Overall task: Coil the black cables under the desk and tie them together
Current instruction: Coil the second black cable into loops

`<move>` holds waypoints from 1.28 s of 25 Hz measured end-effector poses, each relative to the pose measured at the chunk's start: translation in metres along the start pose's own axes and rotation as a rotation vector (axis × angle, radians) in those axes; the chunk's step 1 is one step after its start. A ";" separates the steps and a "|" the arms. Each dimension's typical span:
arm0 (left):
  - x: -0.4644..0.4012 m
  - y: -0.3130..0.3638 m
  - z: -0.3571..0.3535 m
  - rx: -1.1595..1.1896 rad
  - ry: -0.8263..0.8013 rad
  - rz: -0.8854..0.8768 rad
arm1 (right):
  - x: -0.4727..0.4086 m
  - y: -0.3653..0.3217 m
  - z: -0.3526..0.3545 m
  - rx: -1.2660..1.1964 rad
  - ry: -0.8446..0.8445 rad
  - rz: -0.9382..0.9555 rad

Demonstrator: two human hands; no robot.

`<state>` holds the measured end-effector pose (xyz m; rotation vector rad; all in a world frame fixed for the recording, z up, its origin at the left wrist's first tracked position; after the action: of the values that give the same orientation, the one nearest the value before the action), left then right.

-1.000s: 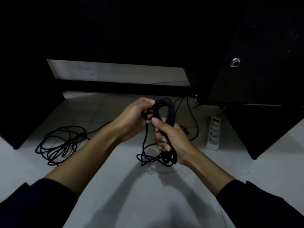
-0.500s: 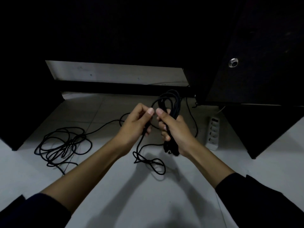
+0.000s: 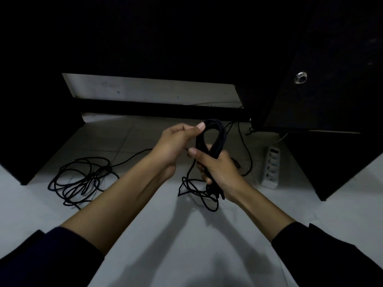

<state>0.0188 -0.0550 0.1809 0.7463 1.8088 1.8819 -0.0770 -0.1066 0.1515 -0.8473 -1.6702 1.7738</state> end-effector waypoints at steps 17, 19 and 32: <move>0.038 -0.021 -0.017 -0.015 -0.557 0.242 | 0.019 0.005 -0.027 -0.082 -0.262 -0.231; 0.034 -0.018 -0.016 -0.017 -0.531 0.210 | 0.019 0.001 -0.032 -0.104 -0.275 -0.230; 0.022 0.000 -0.006 0.035 -0.453 0.104 | 0.020 -0.005 -0.032 0.068 -0.312 -0.108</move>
<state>-0.0019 -0.0457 0.1827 1.1882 1.5403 1.5793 -0.0658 -0.0703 0.1539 -0.4578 -1.7979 1.9510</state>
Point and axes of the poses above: each hand's wrist, its own x-axis away from the middle knuckle, its own z-axis out of the back of the hand, y = z × x, the point moved 8 cm from there along -x, towards the middle knuckle, and after that the axes turned 12 degrees about y, right-handed, at the moved point
